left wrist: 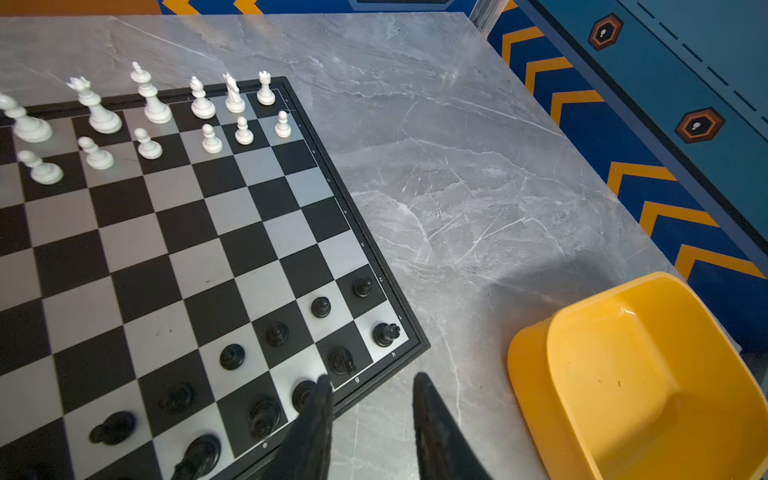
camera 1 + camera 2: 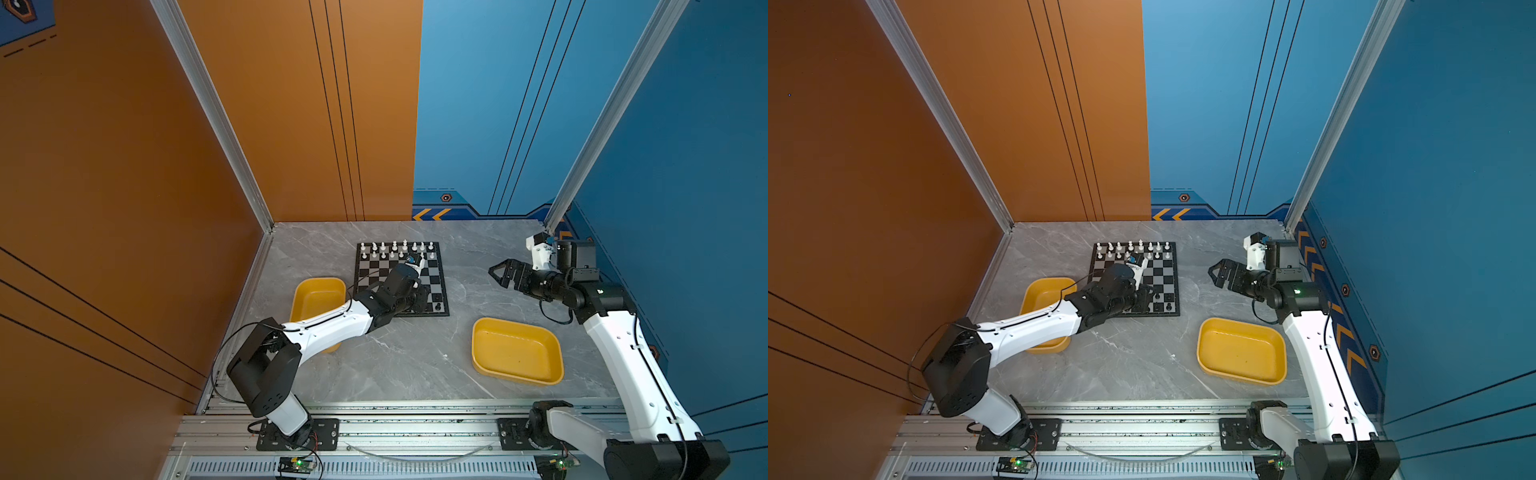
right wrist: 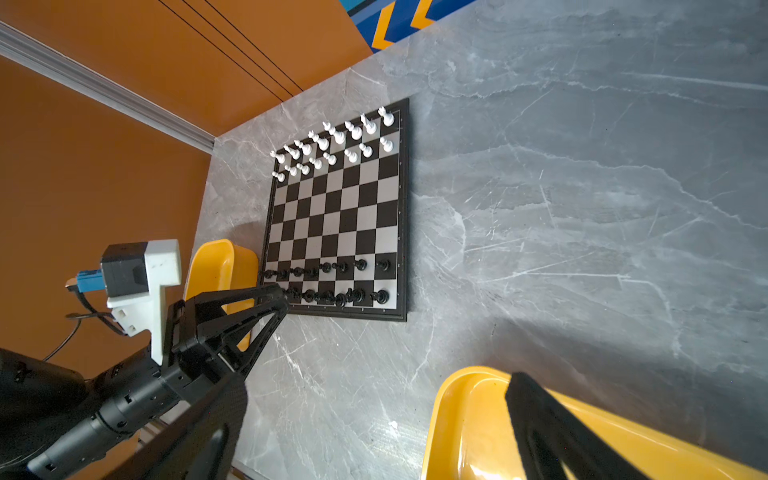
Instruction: Set up the chess pieces on the board
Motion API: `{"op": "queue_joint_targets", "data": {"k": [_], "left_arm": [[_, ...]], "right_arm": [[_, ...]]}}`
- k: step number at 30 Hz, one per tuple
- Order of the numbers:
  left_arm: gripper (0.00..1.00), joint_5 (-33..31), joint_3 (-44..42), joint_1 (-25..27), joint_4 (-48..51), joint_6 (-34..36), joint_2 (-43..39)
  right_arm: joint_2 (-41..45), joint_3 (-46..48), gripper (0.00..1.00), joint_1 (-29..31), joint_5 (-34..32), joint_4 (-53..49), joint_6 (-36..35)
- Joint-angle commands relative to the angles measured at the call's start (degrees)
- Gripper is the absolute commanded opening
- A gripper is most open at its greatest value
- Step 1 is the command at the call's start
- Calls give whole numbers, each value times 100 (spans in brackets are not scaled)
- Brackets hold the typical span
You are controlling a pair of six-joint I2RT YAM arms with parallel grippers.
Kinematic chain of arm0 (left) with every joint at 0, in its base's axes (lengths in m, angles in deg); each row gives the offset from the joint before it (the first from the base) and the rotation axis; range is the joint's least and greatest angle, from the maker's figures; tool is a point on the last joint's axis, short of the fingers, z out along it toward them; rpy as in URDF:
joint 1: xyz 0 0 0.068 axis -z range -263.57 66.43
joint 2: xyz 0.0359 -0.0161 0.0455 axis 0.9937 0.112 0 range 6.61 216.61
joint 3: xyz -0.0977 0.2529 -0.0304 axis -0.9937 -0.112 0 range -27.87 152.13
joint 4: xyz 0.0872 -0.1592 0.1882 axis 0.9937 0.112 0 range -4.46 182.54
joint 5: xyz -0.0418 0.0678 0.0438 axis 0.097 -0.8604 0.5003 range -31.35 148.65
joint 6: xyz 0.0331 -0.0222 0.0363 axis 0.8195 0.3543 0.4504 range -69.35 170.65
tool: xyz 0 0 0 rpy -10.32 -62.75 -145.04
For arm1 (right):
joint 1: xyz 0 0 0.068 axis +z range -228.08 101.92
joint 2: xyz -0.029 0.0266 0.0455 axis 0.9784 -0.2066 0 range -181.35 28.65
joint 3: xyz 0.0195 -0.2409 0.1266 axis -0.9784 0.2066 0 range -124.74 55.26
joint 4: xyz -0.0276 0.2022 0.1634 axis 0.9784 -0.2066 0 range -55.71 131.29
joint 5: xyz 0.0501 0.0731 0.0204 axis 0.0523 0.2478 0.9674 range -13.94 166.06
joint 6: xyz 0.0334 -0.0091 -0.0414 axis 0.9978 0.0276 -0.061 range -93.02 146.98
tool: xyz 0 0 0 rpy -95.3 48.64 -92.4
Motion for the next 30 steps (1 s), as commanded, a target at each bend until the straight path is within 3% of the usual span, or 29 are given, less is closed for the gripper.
{"op": "queue_joint_targets", "data": {"k": [1, 6, 9, 13, 14, 15, 19, 21, 24, 30], "left_arm": [[34, -224, -104, -51, 239, 163, -314], [36, -505, -588, -188, 140, 159, -848], [42, -623, -734, -508, 342, 283, -1303], [61, -617, -909, -1254, 631, 488, -2033], [73, -650, -965, -1484, 703, 518, -2238], [96, -693, -1017, -1724, 796, 519, -2432], [98, -1311, -1480, -2376, 812, 789, -3091], [98, -1906, -1964, -2721, 547, 887, -3367], [98, -2321, -2724, -3353, -149, 949, -3649], [98, -1833, -3876, -4324, -1952, 1408, -3593]], "right_arm": [[-109, -74, 100, -46, 178, 241, 93], [-326, -332, 100, -20, 200, 432, 146], [-381, -466, 100, -36, 15, 459, 50], [-480, -573, 100, -148, -229, 450, -124], [-519, -573, 100, -176, -278, 485, -131], [-559, -568, 100, -191, -376, 520, -149], [-692, -136, 100, -187, -1530, 934, -231], [-695, 317, 100, -200, -2181, 1378, -414], [-568, 1160, 100, -187, -2841, 2376, -768], [-221, 2926, 100, -42, -3152, 4851, -1388]]}}
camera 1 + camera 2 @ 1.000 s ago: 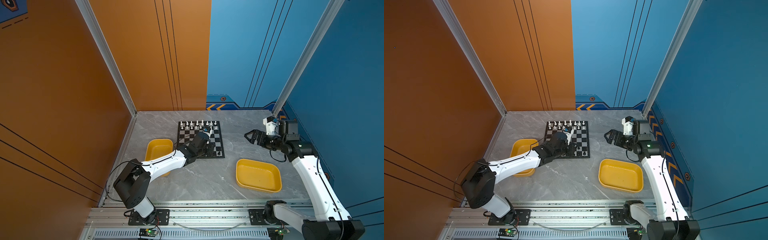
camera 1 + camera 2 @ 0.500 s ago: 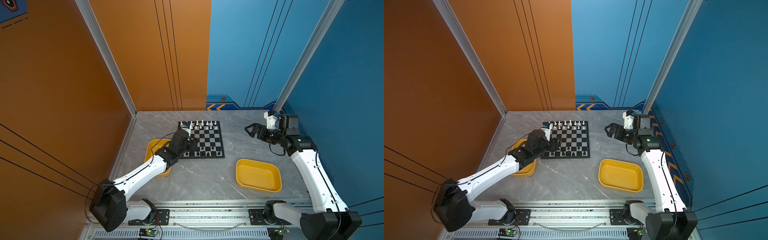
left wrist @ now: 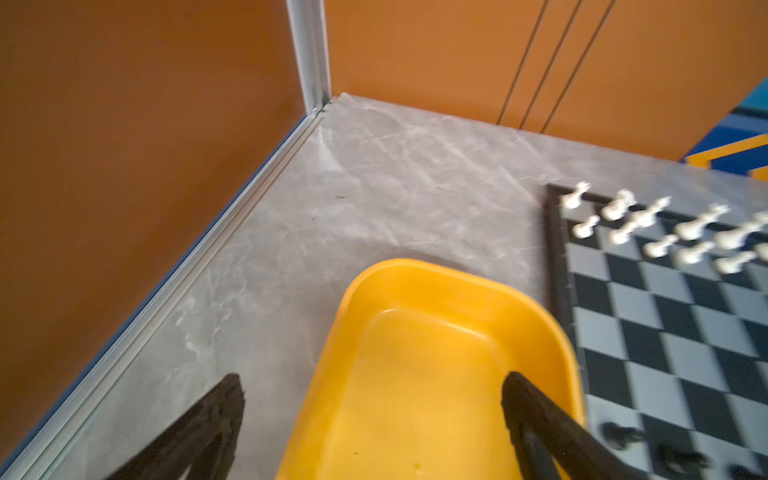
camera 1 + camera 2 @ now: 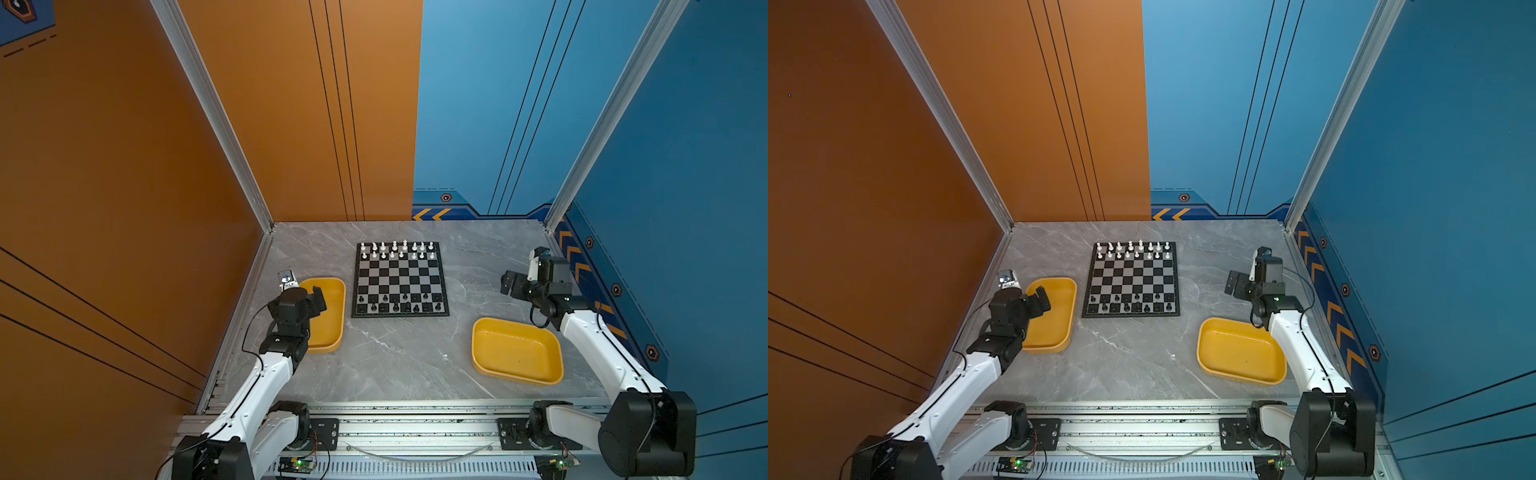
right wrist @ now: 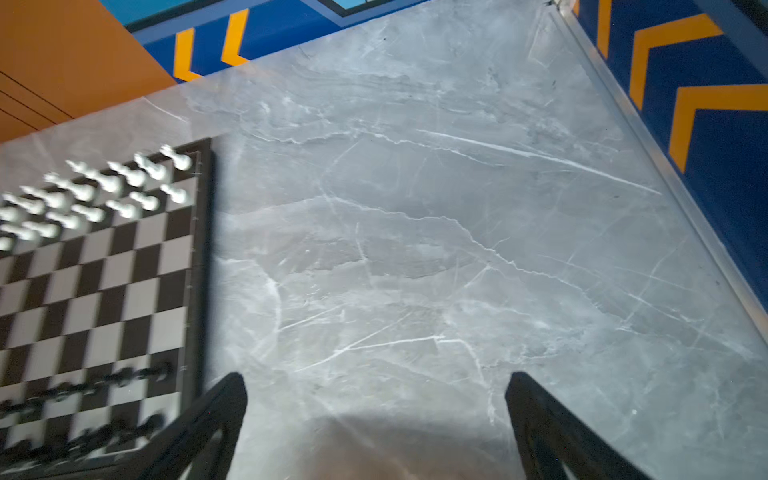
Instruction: Set up the chess pieces on the board
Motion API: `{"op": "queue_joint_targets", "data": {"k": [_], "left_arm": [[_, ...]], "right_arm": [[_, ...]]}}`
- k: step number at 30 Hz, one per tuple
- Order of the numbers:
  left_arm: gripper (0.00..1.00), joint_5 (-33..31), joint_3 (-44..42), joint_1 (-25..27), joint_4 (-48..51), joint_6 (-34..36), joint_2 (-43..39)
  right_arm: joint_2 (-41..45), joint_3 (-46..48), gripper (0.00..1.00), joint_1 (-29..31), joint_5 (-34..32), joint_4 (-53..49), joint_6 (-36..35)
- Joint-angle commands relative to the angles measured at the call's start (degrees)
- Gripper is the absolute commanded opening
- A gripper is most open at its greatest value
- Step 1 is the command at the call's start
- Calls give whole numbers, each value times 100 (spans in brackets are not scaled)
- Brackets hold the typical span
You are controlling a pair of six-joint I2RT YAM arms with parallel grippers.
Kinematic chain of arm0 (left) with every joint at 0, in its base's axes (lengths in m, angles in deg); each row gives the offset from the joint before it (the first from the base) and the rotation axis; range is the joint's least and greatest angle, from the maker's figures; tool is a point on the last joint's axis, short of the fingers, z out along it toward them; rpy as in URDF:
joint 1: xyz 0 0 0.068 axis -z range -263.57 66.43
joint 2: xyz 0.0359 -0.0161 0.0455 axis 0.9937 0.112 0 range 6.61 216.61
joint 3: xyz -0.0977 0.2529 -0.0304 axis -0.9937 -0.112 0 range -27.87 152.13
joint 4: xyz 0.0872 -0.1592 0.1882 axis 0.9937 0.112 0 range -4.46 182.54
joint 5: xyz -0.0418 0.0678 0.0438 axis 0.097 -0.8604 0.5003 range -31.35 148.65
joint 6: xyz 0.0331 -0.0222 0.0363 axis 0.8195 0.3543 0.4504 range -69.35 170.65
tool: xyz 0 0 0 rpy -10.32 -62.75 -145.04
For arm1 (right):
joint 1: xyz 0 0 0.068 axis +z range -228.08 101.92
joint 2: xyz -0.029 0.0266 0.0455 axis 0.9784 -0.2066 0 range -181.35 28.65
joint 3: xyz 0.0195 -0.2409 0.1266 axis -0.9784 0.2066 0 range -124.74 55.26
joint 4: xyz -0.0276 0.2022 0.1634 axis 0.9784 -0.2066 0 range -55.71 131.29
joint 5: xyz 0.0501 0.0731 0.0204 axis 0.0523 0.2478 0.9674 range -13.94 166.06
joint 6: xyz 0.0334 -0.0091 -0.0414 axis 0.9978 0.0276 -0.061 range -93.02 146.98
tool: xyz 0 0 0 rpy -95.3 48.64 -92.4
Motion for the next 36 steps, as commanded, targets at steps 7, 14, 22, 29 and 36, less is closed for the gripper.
{"op": "queue_joint_targets", "data": {"k": [7, 14, 22, 29, 36], "left_arm": [[98, 774, -248, -516, -1911, 351, 1088], [98, 775, -382, -437, -2822, 710, 1885], [98, 929, -154, -338, -3620, 878, 2807], [98, 702, -350, -45, -4607, 1207, 3420], [98, 717, -324, -57, -4549, 1178, 3422]], "right_arm": [[27, 1985, 100, 344, -861, 3926, -851], [-795, 2207, 100, 390, -1057, 5015, -946], [-1852, 2063, 100, 186, -785, 5855, -992], [-1892, 2140, 100, 92, -680, 5972, -916], [-1894, 2149, 100, 96, -678, 5967, -918]]}}
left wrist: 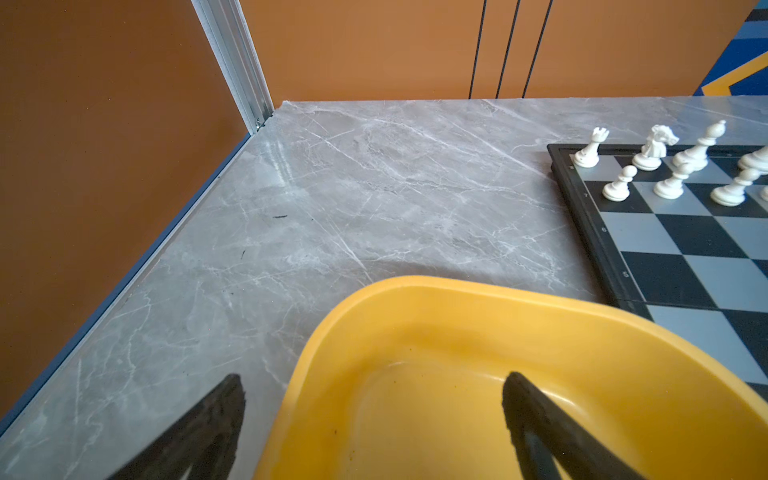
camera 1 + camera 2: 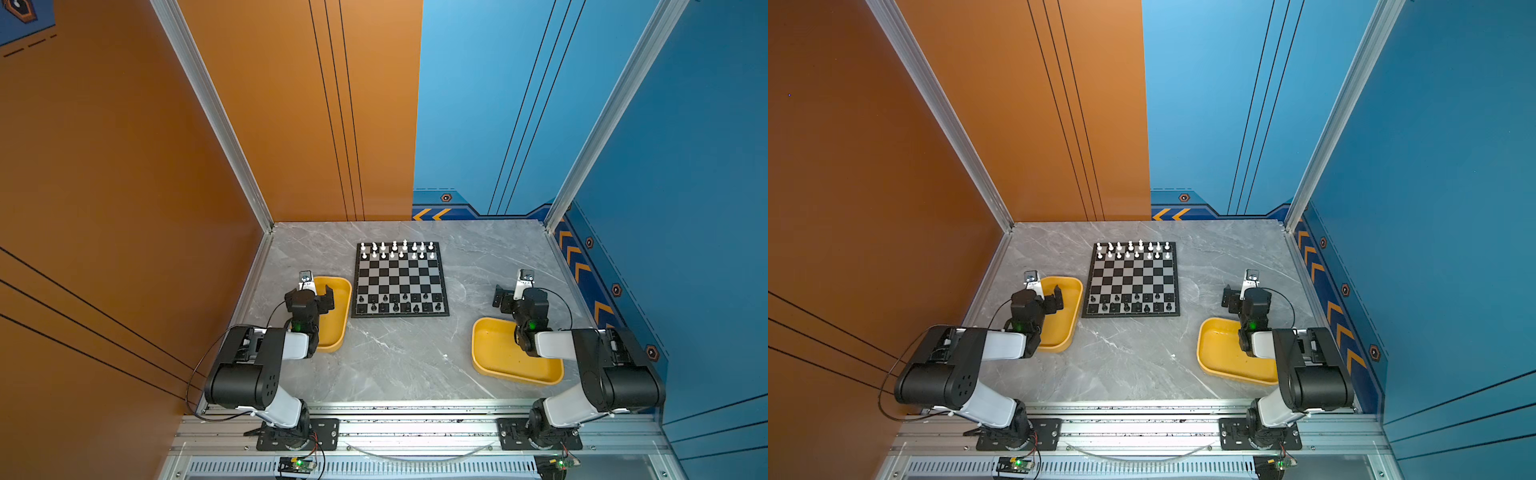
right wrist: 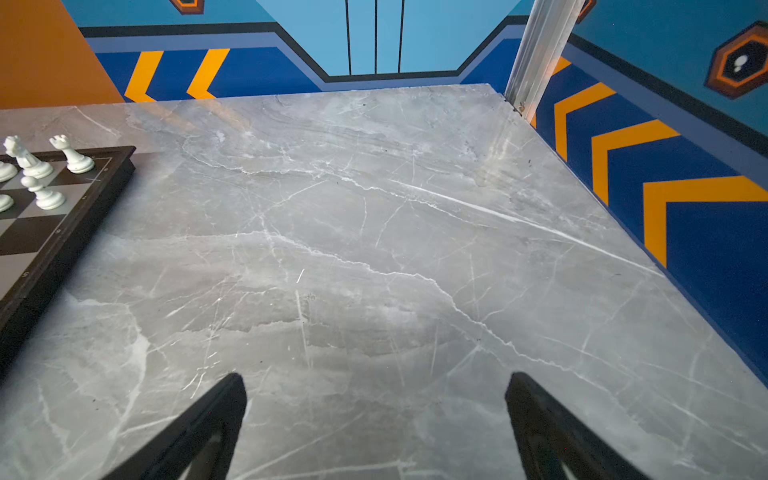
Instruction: Set up the chess pieces on the board
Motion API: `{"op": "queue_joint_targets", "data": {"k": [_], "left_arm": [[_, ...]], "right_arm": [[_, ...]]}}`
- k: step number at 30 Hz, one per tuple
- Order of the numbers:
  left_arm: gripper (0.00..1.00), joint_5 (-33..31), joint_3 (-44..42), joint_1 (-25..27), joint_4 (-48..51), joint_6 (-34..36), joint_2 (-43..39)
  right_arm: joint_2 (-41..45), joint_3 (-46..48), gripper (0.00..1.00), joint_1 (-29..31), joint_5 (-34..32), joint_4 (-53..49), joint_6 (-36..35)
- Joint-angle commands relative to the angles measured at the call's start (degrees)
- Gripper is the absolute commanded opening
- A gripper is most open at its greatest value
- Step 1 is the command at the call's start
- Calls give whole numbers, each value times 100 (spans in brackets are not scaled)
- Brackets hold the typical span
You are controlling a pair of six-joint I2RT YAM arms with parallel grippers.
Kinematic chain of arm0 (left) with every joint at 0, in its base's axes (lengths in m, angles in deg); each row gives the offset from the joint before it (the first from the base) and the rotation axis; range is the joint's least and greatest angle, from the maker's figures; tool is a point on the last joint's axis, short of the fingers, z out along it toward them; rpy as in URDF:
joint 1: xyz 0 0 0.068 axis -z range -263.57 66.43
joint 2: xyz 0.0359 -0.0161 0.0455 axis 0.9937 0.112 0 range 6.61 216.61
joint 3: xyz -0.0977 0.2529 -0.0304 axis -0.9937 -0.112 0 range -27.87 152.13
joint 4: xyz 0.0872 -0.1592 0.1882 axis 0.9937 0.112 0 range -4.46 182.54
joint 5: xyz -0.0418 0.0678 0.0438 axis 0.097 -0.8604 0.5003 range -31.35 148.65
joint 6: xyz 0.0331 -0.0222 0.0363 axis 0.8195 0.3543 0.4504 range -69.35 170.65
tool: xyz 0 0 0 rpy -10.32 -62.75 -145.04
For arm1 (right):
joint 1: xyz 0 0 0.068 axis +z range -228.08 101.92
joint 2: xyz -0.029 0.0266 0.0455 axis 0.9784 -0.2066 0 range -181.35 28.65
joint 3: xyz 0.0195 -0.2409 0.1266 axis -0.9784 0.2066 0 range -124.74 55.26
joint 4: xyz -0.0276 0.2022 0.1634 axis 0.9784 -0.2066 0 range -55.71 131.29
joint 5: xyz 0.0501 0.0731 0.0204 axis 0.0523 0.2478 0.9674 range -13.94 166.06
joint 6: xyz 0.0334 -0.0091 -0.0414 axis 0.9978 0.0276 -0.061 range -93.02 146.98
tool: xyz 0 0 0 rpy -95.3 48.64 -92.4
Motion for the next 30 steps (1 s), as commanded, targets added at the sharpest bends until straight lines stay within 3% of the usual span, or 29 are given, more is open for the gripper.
{"op": "queue_joint_targets", "data": {"k": [1, 4, 30], "left_arm": [[98, -87, -59, 36, -173, 80, 32], [98, -609, -123, 105, -290, -30, 25], [97, -614, -114, 121, -303, -12, 46]], "right_arm": [[5, -2, 100, -11, 40, 136, -4], [5, -7, 100, -7, 23, 136, 3], [6, -11, 100, -20, 54, 128, 8]]}}
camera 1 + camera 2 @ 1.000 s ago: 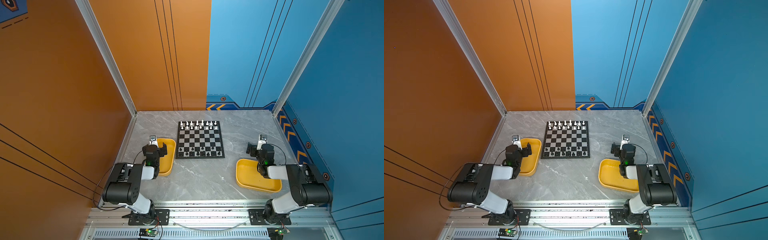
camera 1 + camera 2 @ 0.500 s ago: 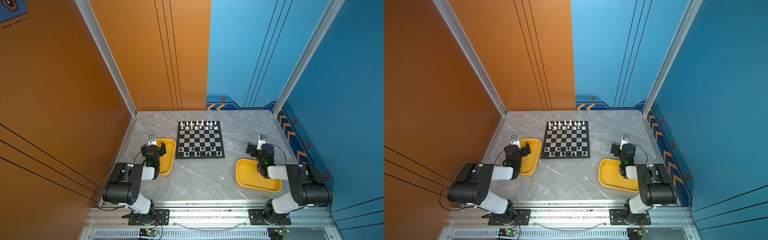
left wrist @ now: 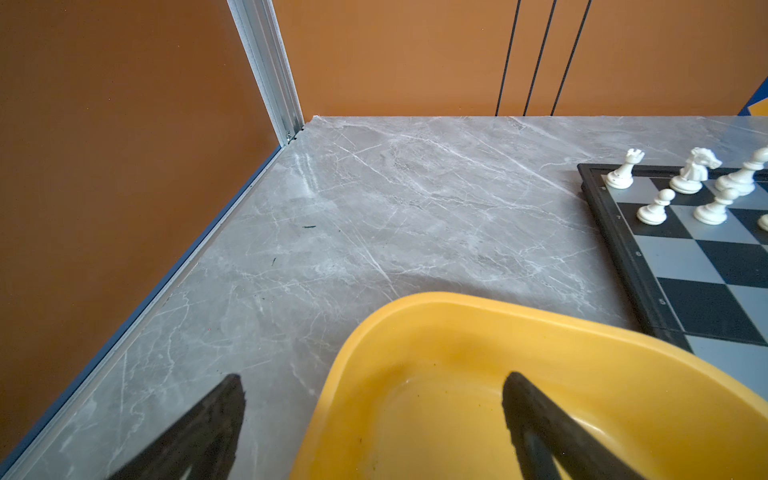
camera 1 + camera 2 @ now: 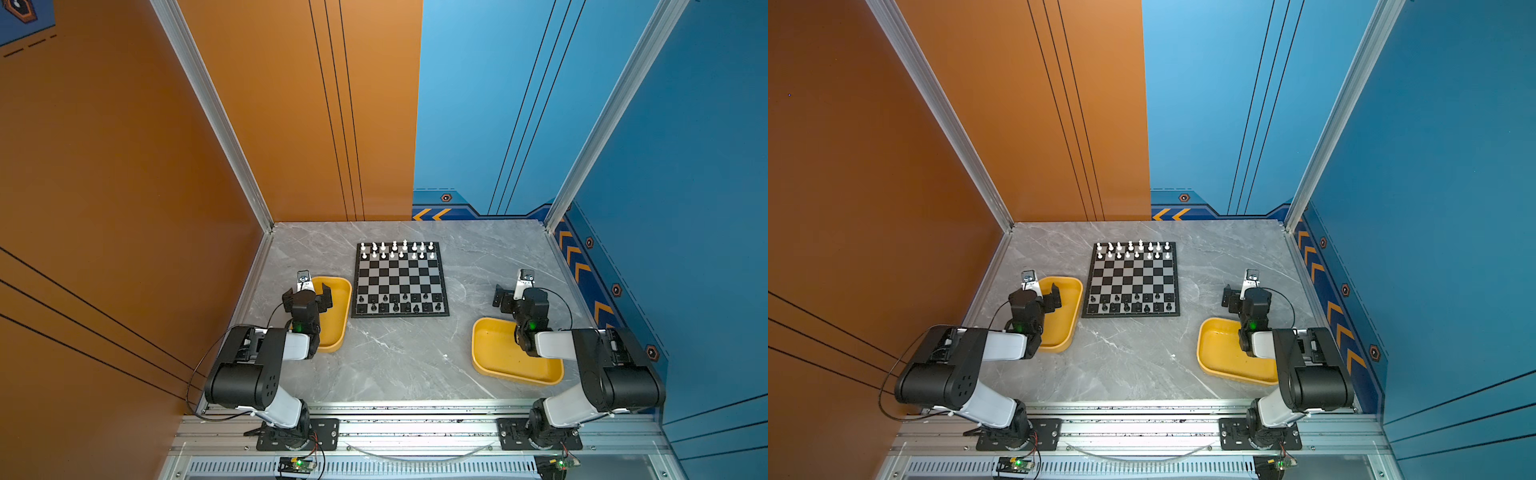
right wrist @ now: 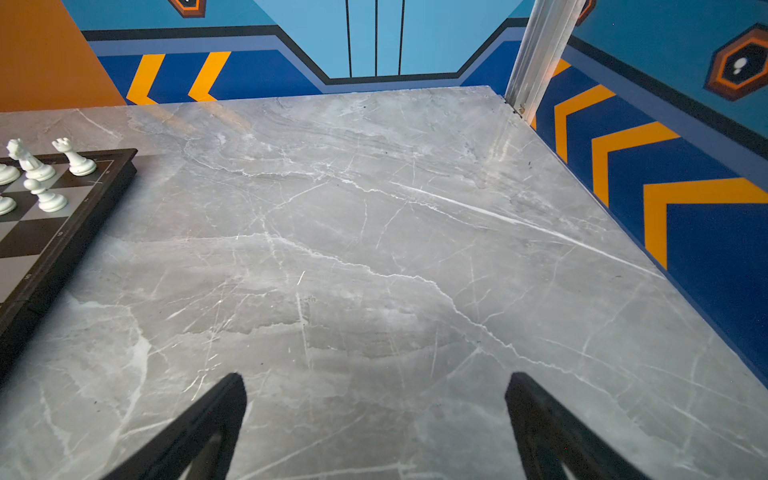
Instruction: Set up the chess pieces on the board
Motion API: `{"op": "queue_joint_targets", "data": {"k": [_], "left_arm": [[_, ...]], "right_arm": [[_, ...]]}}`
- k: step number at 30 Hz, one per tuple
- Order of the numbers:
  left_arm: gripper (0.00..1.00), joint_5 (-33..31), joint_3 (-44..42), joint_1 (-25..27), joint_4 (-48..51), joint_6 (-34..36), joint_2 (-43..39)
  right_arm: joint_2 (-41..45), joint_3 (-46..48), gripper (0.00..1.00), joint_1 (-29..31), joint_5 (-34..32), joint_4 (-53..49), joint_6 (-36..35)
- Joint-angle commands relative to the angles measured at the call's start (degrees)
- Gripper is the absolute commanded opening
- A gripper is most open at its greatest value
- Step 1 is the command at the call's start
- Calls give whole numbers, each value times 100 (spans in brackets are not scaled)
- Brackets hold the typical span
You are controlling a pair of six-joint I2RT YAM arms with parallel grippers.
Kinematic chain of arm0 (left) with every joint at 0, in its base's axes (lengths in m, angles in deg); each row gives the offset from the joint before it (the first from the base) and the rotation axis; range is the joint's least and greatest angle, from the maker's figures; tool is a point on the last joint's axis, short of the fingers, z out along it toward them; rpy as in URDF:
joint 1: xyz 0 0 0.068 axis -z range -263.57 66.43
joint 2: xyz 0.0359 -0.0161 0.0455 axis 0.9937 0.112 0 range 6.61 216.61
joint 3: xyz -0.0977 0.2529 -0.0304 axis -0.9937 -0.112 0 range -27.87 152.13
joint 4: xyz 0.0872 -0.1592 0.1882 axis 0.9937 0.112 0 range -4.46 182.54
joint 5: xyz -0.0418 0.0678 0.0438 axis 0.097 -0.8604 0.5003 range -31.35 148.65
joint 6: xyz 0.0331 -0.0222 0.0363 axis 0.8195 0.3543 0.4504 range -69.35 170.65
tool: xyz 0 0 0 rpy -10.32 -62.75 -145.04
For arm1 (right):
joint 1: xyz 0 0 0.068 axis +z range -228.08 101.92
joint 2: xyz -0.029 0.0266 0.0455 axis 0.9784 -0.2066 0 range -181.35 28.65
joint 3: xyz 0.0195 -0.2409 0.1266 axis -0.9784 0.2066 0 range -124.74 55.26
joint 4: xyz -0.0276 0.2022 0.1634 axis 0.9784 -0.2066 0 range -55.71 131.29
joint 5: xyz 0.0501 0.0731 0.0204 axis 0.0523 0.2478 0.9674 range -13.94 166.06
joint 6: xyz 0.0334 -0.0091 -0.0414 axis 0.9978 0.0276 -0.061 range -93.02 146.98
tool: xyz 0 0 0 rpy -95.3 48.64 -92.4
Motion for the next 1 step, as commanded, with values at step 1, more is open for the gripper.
{"op": "queue_joint_targets", "data": {"k": [1], "left_arm": [[98, -93, -71, 19, -116, -9, 36]], "right_arm": [[5, -14, 100, -16, 35, 136, 11]]}}
